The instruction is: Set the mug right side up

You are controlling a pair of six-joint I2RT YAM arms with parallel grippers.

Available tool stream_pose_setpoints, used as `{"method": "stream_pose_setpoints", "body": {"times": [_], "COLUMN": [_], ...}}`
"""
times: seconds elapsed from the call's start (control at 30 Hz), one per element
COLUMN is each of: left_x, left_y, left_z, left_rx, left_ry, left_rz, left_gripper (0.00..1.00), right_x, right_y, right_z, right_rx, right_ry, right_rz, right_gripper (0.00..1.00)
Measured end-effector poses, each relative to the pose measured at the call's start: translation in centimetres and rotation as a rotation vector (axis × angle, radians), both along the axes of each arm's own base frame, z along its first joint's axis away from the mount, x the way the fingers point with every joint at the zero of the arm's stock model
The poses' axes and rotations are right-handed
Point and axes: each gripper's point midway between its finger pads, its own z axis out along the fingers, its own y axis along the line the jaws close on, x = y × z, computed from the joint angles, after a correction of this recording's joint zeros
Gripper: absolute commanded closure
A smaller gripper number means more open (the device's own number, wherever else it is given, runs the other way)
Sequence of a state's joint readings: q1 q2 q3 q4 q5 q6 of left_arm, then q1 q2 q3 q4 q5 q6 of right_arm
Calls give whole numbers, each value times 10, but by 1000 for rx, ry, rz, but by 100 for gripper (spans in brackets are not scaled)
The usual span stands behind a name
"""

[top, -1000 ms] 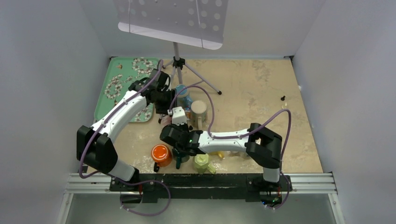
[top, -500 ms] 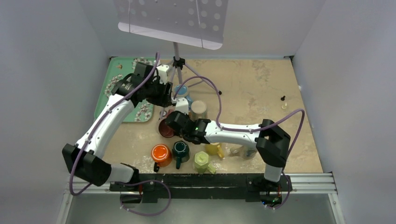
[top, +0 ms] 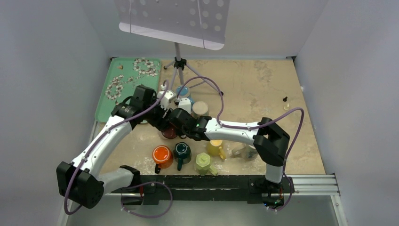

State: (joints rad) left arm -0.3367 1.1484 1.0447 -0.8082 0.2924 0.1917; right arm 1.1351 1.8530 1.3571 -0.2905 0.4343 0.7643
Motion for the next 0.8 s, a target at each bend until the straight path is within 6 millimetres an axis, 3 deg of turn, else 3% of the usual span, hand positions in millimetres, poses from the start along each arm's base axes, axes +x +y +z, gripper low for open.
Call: {"method": "stream_pose_setpoints", "body": {"times": [0.1,0.2,0.3,0.63,0.73,0.8], "left_x": [3,21,32,28,27,25], "left_y": [-2,5,6,-5,-1,13], "left_z": [-18,-16,-18,-24,-24,-29], "left_rx": [97,172,200,148,73,60], "left_ry": [-38,-116,-167,-179,-130,-86], "left_rz": [-24,-8,-13,-64,-38,11], "left_gripper": [37,48,51,40,40,39], "right_x": [-1,2,6,6,7,6], "right_y": [0,-2,-2,-4,-2,-2], "right_z": [-1,-1,-1,-2,-1,0], "right_rx": [1,8,20,22,35,45], "right_ry": [16,31,40,57,59,58], "right_rz": [-3,-17,-29,-31,-23,-23], "right_gripper": [100,100,100,100,100,100]}}
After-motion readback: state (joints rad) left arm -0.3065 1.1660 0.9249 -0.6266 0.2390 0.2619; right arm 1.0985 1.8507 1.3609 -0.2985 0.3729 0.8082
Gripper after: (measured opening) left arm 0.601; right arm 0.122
